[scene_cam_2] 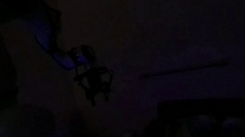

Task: Put the cloth in the laundry basket

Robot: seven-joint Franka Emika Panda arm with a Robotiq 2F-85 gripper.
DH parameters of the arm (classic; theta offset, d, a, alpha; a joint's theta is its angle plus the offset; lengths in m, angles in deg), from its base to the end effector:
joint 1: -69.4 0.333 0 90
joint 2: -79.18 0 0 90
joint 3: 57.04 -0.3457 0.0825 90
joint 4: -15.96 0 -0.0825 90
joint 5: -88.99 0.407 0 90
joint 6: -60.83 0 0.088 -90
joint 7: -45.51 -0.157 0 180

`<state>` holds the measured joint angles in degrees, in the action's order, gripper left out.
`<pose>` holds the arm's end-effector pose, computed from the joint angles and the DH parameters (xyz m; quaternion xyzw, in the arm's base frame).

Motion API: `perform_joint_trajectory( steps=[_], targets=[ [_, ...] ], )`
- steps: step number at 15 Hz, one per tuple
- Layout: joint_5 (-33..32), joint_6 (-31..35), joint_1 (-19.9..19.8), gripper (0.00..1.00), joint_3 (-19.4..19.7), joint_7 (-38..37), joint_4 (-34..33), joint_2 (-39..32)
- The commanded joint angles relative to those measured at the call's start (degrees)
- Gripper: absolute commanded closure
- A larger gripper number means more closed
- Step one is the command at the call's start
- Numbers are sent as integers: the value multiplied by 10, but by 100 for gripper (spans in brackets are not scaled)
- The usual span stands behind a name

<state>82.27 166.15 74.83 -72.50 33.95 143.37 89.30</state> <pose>0.4480 0.1563 0.4011 0.9863 0.0975 -0.0819 0.1046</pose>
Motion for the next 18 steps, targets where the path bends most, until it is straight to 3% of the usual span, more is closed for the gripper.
perform_joint_trajectory(
  steps=[1, 14, 18],
  targets=[
    [-2, -1, 15, 0, 14, -2, -1, -1],
    [-2, -1, 15, 0, 14, -2, -1, -1],
    [-52, 20, 20, 0, 16, 18, -17, -21]
  ],
)
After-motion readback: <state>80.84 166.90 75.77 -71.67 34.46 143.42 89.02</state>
